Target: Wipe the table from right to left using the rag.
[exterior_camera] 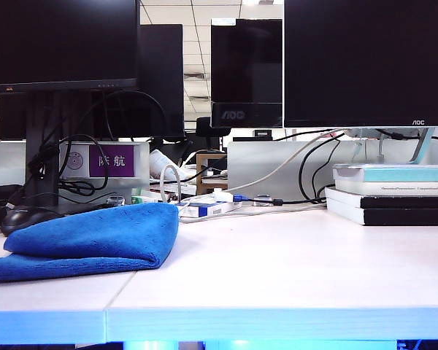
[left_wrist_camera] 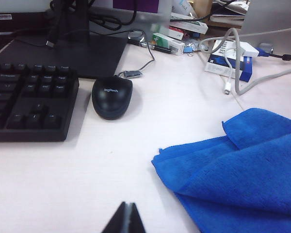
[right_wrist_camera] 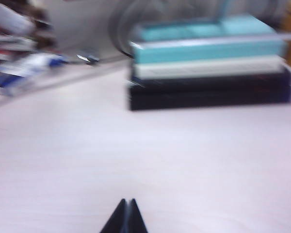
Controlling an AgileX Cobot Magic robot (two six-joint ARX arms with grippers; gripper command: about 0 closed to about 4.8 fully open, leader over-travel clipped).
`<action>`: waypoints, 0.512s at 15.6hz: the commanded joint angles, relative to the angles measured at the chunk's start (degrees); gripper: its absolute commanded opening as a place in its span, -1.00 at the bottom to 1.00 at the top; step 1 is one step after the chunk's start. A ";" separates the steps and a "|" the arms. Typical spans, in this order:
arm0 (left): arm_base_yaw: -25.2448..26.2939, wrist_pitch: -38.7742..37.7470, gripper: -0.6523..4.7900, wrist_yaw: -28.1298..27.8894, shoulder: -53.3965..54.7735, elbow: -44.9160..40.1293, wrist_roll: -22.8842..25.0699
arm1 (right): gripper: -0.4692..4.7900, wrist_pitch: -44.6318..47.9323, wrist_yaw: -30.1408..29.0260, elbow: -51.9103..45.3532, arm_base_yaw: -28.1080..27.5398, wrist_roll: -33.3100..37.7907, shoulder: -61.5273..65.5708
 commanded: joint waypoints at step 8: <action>0.02 -0.59 -0.77 0.24 -0.11 -0.35 0.02 | -0.83 -3.04 -4.26 -3.67 -4.00 -2.47 0.17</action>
